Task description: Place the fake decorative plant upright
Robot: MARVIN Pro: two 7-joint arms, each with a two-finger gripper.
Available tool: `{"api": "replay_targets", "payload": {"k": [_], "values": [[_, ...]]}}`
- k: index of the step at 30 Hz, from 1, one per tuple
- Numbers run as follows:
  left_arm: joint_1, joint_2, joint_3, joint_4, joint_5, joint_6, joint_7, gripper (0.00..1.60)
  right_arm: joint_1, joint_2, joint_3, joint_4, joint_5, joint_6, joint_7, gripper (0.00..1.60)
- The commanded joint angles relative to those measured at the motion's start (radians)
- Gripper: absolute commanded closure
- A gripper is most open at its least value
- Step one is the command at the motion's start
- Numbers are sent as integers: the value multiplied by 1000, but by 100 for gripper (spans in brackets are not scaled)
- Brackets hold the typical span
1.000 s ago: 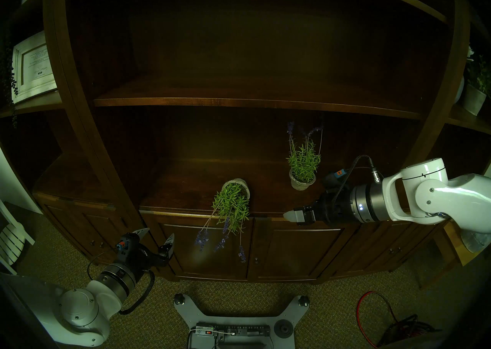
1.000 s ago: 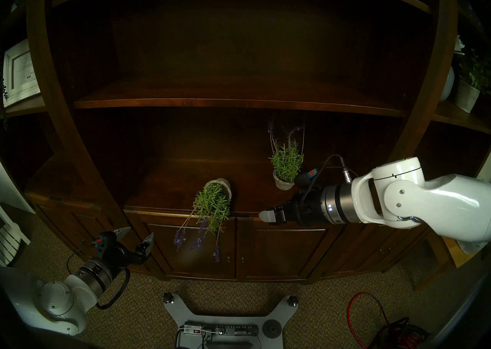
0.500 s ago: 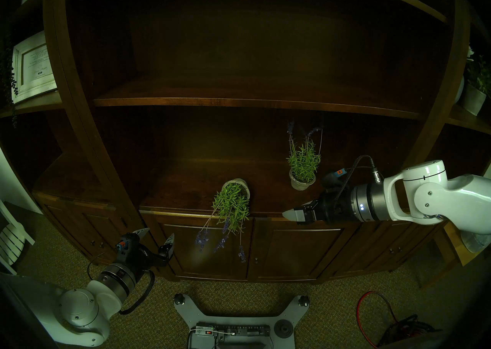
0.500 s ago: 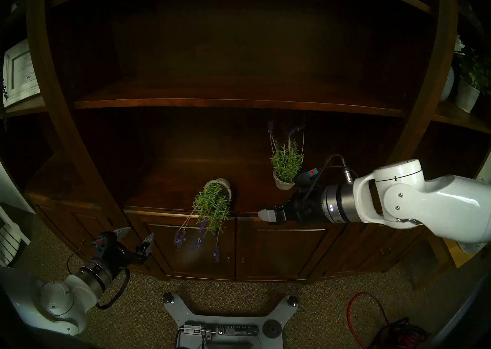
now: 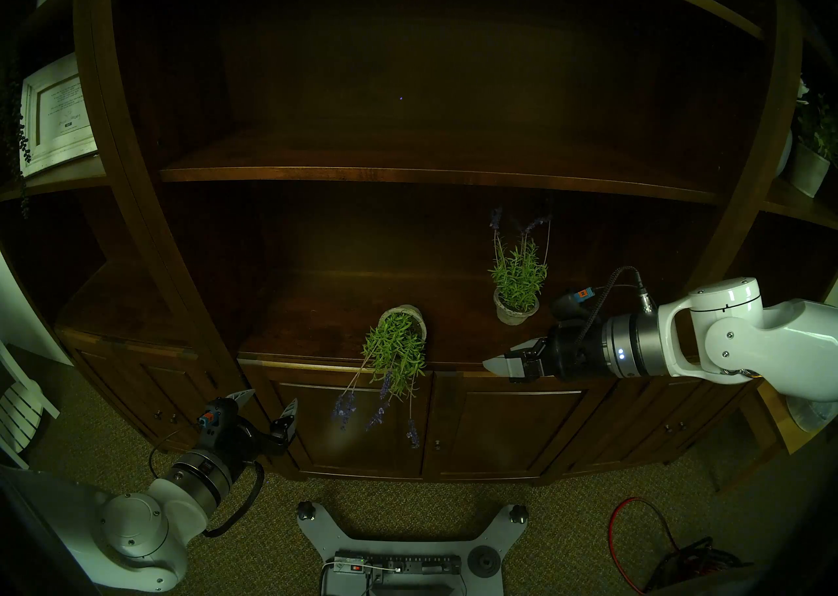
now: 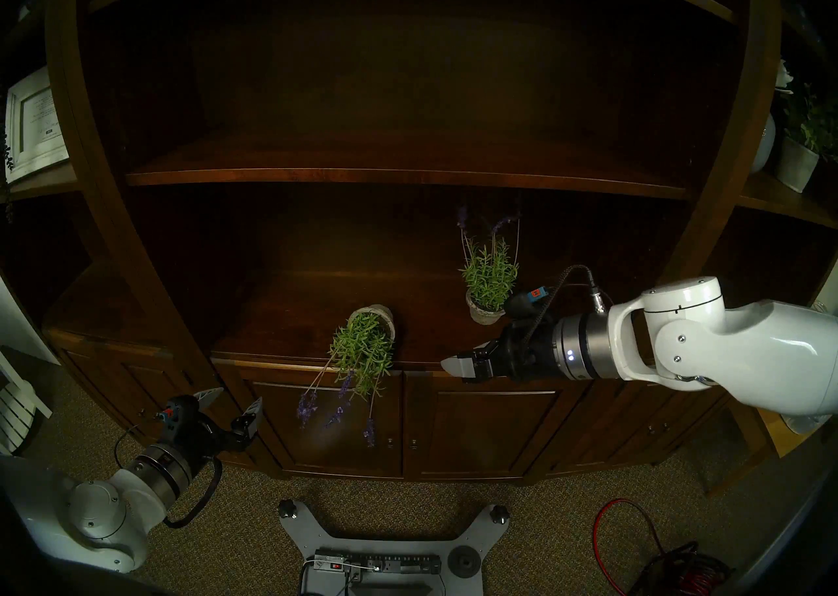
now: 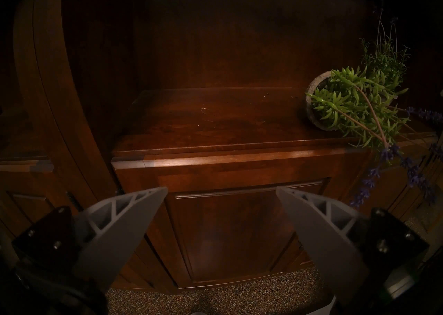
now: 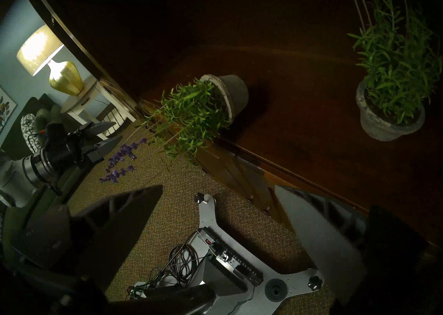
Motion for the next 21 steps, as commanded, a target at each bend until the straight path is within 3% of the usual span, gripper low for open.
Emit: {"api": "replay_targets", "payload": {"k": [1, 21], "values": [[-11, -1, -11, -8, 2, -5, -1, 0, 29, -1, -2, 8, -31, -42, 63, 0], [-12, -1, -11, -9, 2, -5, -1, 0, 53, -1, -64, 113, -118, -139, 177, 0]]}}
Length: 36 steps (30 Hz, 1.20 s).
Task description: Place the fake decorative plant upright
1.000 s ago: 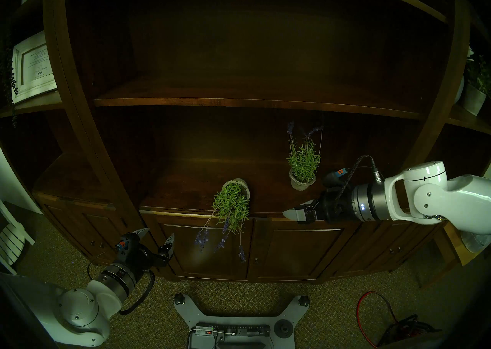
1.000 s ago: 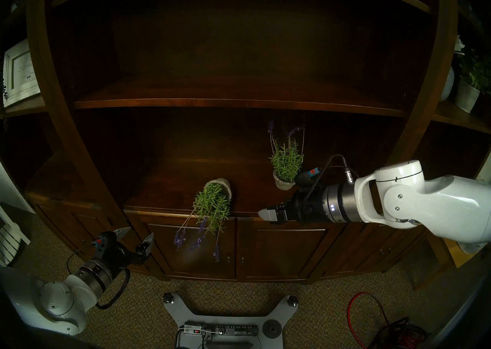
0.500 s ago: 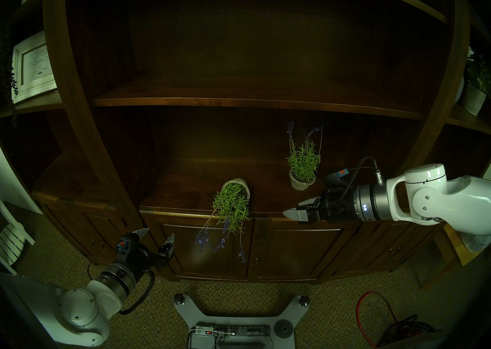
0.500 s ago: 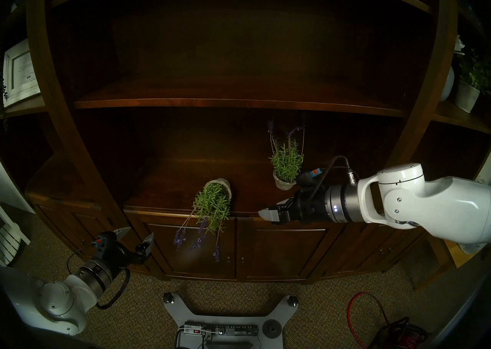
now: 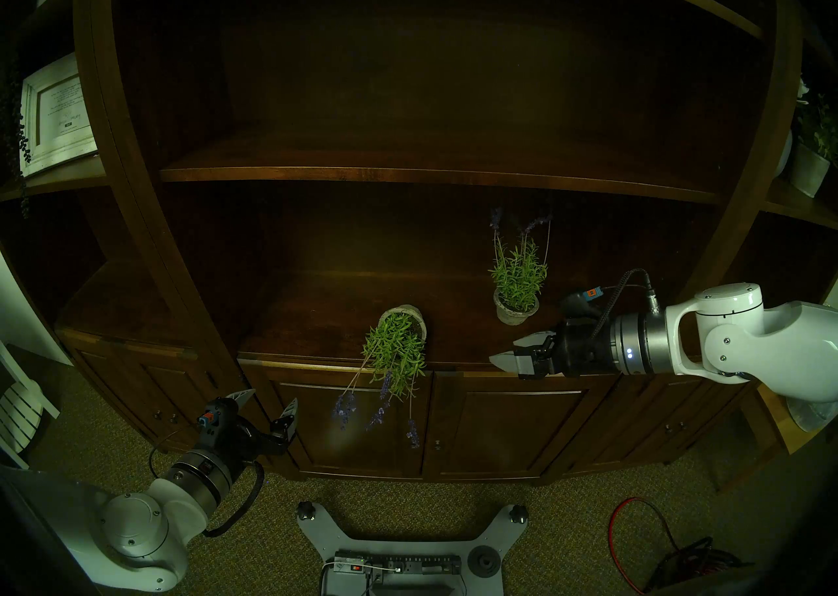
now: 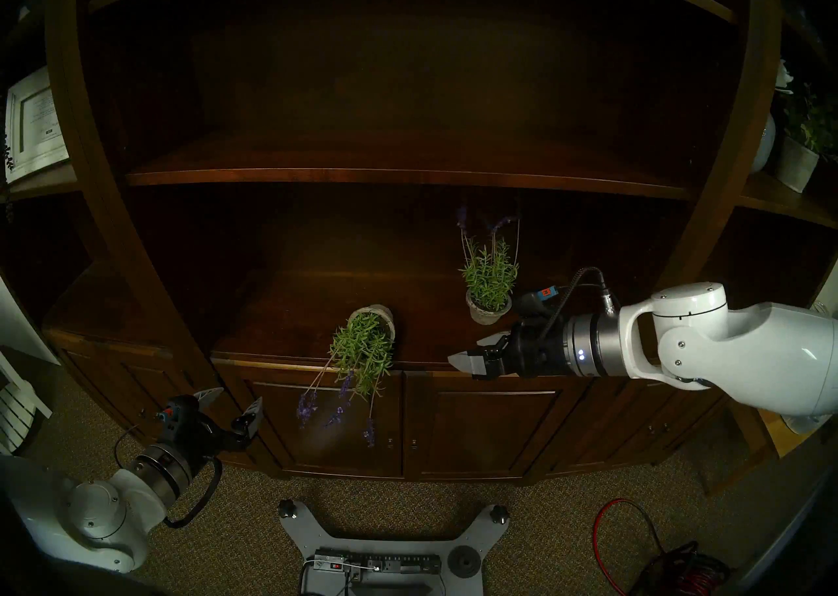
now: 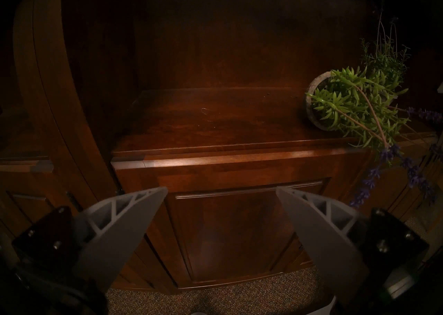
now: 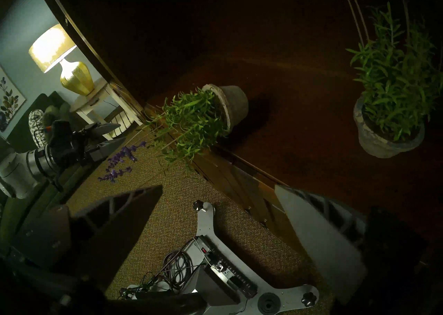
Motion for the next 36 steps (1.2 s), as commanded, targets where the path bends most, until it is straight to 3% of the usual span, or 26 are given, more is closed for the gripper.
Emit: {"api": "replay_targets", "payload": {"k": [1, 13, 25, 36], "values": [[-11, -1, -11, -9, 2, -5, -1, 0, 33, -1, -5, 29, -22, -51, 45, 0], [-20, -1, -19, -19, 4, -4, -9, 0, 44, -1, -47, 65, -53, -116, 140, 0], [-104, -1, -107, -49, -18, 12, -47, 0, 52, -1, -86, 105, -83, -182, 232, 0], [-144, -1, -144, -64, -65, 67, -118, 0, 60, -1, -116, 136, -102, -235, 302, 0]]}}
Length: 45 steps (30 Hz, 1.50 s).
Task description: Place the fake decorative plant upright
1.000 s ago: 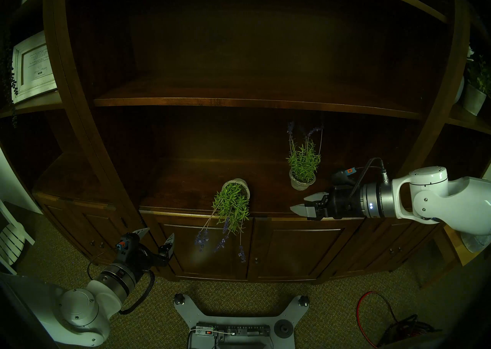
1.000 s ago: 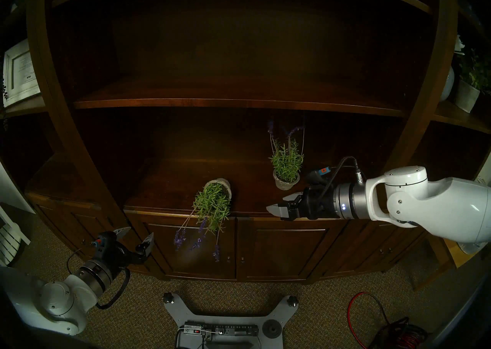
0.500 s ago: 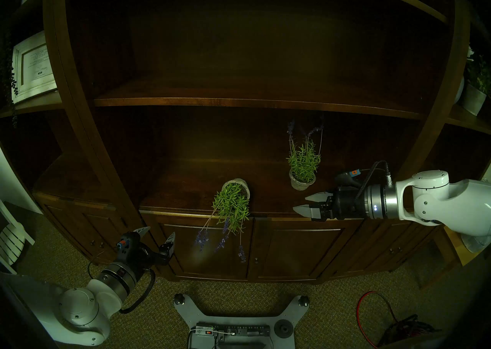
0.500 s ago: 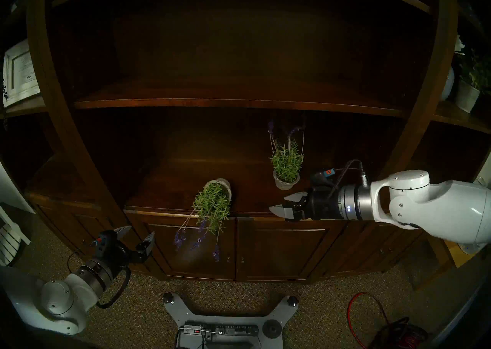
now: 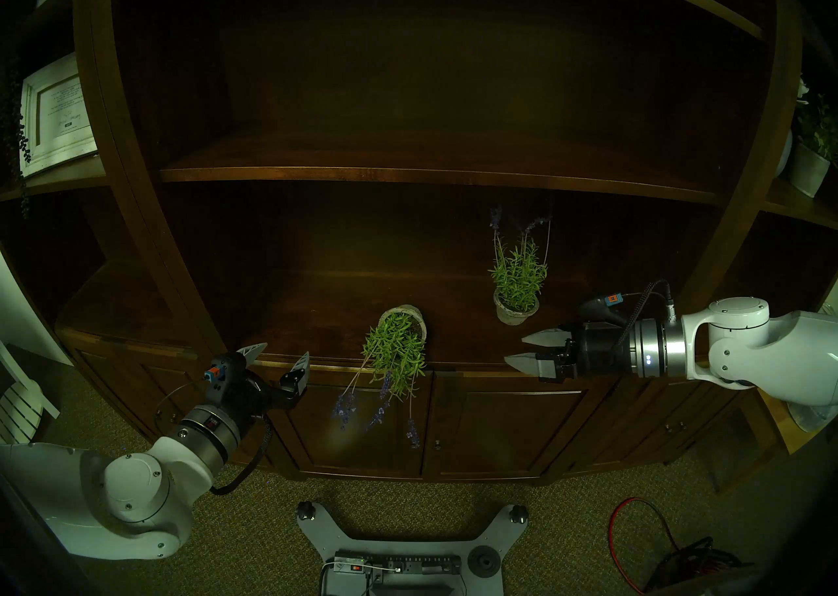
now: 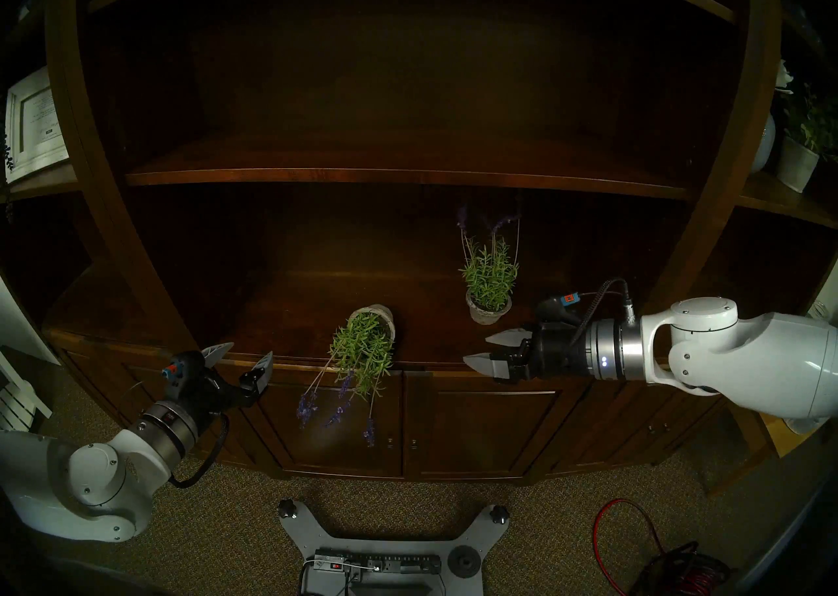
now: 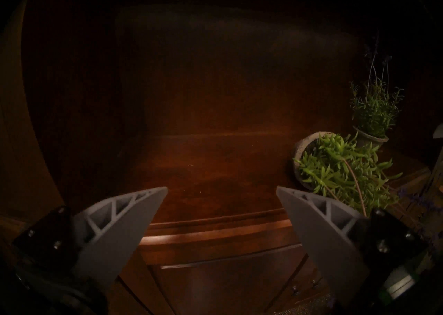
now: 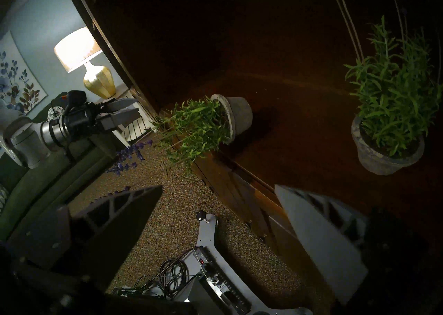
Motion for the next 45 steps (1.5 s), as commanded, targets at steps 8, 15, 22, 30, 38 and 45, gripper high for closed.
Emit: {"api": "replay_targets", "payload": {"k": [8, 15, 22, 30, 38, 45], "values": [[-77, -1, -54, -20, -46, 76, -94, 0, 33, -1, -15, 23, -13, -77, 86, 0], [-102, -1, -69, -14, -78, 126, -145, 0, 35, -1, -31, 40, -23, -105, 121, 0], [-124, -3, -80, -4, -108, 176, -206, 0, 38, -1, -47, 57, -33, -134, 156, 0], [-151, -27, -90, 7, -141, 222, -254, 0, 41, -1, -63, 75, -35, -163, 193, 0], [-184, -55, -101, 12, -171, 265, -291, 0, 42, -1, -77, 90, -34, -187, 223, 0], [-205, -80, -96, 12, -191, 306, -322, 0, 42, -1, -88, 102, -32, -205, 246, 0]]}}
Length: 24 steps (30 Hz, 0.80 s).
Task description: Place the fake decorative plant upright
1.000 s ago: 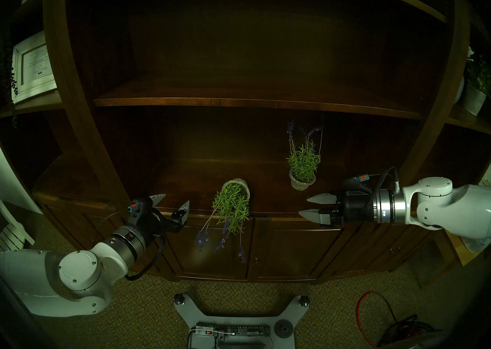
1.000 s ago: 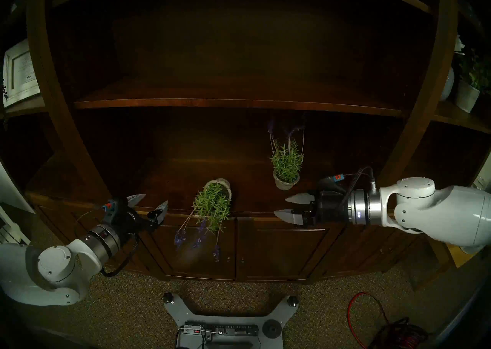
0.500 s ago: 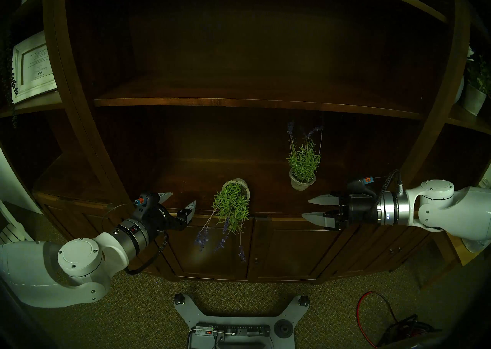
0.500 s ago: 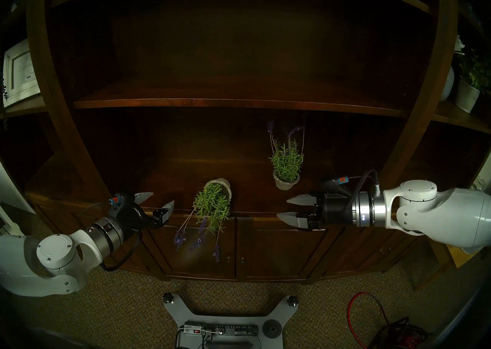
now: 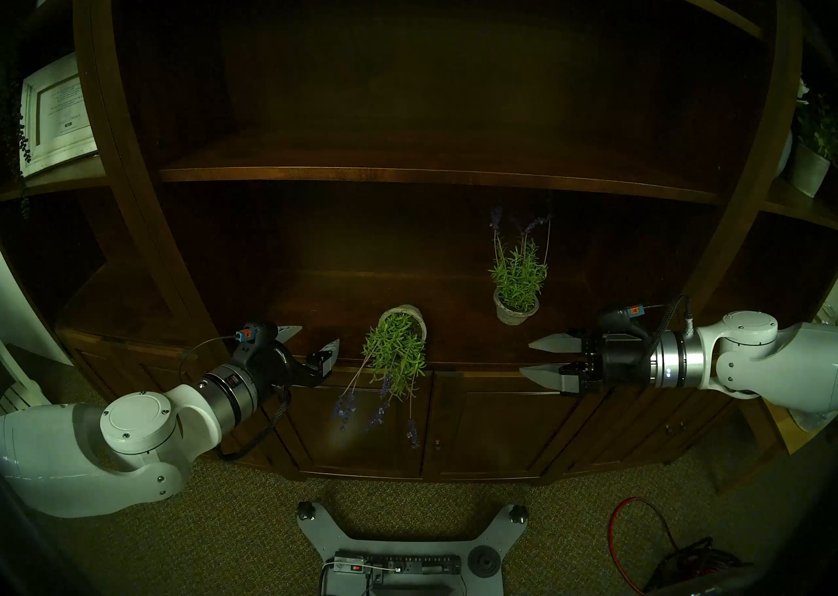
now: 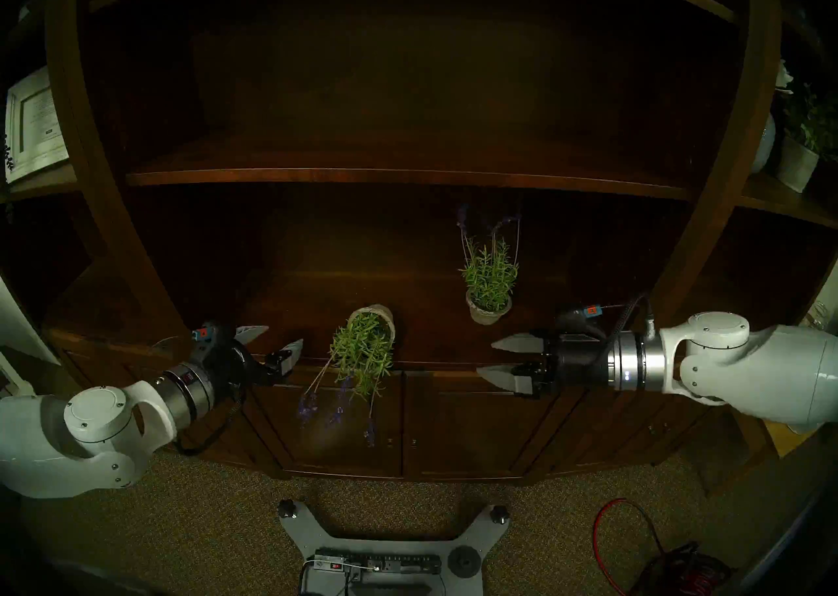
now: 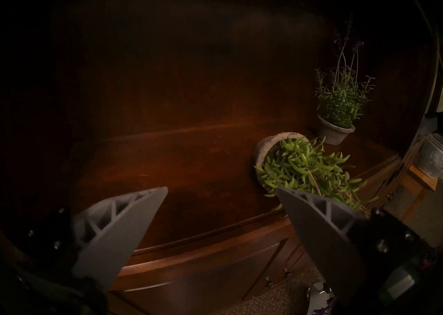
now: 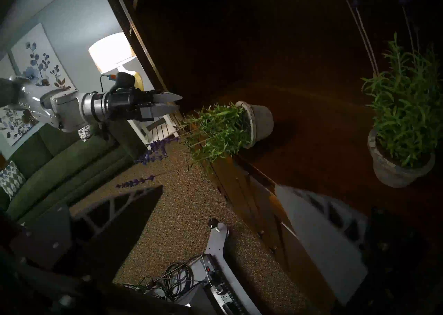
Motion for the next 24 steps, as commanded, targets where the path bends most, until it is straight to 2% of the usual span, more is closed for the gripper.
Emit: {"api": "replay_targets", "payload": {"k": [1, 24], "values": [[-54, -30, -19, -7, -12, 16, -35, 0, 23, -2, 6, 1, 5, -32, 31, 0], [-144, -139, 3, 17, -69, 140, -117, 0, 30, -4, -26, 31, 10, -98, 108, 0]]}}
